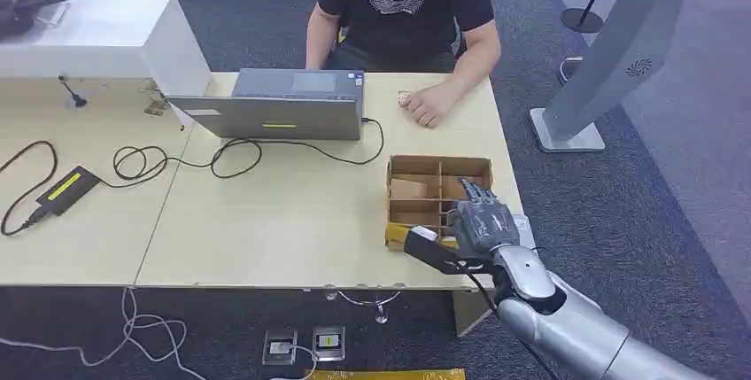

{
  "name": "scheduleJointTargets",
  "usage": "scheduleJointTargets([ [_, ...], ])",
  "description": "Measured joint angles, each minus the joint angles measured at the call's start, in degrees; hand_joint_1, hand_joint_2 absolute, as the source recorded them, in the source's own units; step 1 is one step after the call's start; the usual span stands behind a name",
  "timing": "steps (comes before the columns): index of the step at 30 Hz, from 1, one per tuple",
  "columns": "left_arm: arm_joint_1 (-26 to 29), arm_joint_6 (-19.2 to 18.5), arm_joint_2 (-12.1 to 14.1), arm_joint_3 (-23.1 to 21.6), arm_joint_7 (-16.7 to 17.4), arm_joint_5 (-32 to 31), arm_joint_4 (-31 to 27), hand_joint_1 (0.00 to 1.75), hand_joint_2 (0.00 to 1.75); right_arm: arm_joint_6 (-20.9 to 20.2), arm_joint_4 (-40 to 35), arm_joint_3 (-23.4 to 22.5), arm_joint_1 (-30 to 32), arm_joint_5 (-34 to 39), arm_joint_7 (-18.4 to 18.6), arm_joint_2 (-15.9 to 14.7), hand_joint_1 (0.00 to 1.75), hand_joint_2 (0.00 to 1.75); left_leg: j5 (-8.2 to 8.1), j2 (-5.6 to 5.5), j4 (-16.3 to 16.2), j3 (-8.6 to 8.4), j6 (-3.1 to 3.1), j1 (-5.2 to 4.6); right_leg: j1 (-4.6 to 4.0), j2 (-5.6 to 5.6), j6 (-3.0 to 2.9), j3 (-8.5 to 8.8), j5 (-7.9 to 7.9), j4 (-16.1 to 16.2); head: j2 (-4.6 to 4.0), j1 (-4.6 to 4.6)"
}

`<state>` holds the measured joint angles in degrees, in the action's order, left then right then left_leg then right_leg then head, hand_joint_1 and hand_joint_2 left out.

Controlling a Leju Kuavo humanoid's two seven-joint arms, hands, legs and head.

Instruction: Pass the card to the sensor for recognition and then transmit it.

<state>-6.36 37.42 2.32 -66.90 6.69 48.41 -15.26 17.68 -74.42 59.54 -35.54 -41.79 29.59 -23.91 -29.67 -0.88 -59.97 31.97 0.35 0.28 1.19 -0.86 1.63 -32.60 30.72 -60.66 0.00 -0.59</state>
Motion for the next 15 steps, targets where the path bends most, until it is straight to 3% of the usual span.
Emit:
scheduleJointTargets([
  [15, 0.0, 0.2, 0.0, -0.5, 0.0, 0.3, 0.0, 0.0, 0.0, -1.4, 1.2, -2.2, 0.9, -1.7, -2.5, 1.9, 1.75, 1.75, 0.0, 0.02, 0.0, -0.01, 0.0, 0.0, 0.0, 0.08, 0.0, 0.0, 0.0, 0.0, 0.0, 0.0],
])
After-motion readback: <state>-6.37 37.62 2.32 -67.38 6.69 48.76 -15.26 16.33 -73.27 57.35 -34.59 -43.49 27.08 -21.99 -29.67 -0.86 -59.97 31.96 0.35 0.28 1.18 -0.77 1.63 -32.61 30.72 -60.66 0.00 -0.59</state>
